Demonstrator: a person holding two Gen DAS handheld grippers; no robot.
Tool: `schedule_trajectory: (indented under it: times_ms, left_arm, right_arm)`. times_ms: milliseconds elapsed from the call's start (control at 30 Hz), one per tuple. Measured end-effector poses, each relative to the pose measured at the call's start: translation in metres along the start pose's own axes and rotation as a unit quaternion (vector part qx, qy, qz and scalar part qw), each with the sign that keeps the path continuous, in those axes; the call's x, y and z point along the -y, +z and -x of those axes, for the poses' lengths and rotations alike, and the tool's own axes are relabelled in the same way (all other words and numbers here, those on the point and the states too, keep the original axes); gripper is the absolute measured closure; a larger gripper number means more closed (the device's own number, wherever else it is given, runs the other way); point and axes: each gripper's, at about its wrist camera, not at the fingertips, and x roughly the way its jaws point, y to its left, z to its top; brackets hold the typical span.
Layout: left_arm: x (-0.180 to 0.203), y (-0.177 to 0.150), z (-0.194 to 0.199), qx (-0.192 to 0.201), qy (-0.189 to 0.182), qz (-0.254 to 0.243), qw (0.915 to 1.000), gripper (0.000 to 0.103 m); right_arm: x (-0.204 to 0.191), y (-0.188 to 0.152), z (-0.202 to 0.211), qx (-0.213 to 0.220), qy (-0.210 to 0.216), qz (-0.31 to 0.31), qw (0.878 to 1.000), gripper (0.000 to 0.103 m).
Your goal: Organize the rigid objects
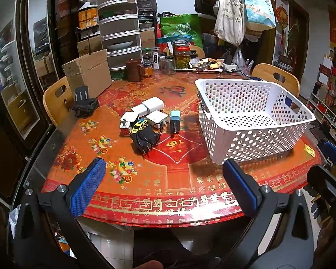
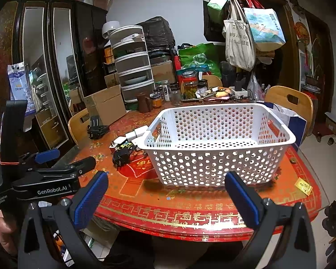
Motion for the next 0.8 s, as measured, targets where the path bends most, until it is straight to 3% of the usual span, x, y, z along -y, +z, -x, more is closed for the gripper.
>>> schedule_trajectory:
  times_ms: [800]
  left_arm:
    - [-0.002, -0.002, -0.011, -0.007, -0.003, -0.003, 1.0, 0.0]
  right_arm:
    - [-0.004, 0.0, -0.001, -0.002, 0.002, 0.005, 1.0, 0.0]
